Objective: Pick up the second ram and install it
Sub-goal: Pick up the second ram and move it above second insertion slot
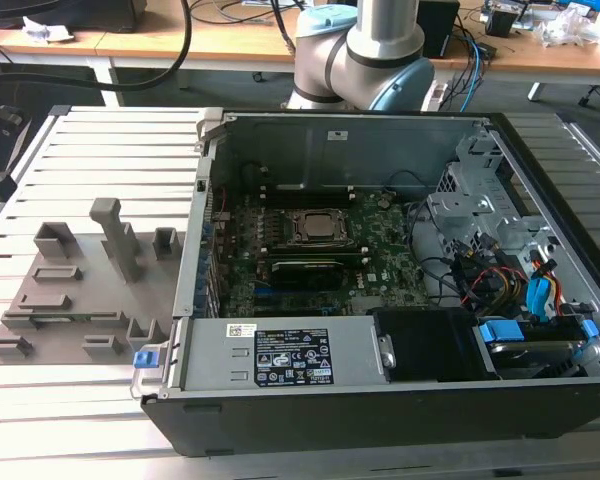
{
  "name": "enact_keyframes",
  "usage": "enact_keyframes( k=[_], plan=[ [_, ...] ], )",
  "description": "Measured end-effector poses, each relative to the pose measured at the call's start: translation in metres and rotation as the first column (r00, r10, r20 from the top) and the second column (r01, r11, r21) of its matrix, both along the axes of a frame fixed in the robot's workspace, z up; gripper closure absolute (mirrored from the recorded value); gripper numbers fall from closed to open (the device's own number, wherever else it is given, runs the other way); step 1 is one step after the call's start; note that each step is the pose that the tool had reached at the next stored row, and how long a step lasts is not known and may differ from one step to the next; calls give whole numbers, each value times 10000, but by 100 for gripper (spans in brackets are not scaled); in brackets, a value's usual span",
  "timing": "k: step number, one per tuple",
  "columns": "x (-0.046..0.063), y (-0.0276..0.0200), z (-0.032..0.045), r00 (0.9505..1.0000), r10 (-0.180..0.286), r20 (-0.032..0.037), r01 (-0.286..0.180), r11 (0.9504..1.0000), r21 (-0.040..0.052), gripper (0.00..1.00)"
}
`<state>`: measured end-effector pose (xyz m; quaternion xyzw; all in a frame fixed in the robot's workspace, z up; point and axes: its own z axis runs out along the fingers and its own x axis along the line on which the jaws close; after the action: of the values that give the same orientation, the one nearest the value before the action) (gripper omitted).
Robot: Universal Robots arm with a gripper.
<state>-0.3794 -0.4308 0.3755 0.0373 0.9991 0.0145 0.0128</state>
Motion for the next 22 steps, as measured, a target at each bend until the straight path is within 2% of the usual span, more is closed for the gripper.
enact_keyframes(
  k=[3, 6, 12, 13, 16, 18, 21, 22],
  plan=[
    [0, -1, 0, 10000, 44, 0, -44, 10000, 0, 90],
    [0, -1, 1, 9983, 582, -1, -582, 9983, -1, 90],
    [0, -1, 0, 9883, 1524, 0, -1524, 9883, 0, 90],
    [0, 0, 0, 9808, 1951, 0, -1951, 9808, 0, 90],
    [0, -1, 0, 9704, 2415, 0, -2415, 9704, 0, 90],
    [0, 0, 0, 9614, 2750, 0, -2750, 9614, 0, 90],
    [0, -1, 0, 9394, 3428, 0, -3428, 9394, 0, 90],
    [0, 0, 0, 9341, 3571, 0, -3571, 9341, 0, 90]
  ],
)
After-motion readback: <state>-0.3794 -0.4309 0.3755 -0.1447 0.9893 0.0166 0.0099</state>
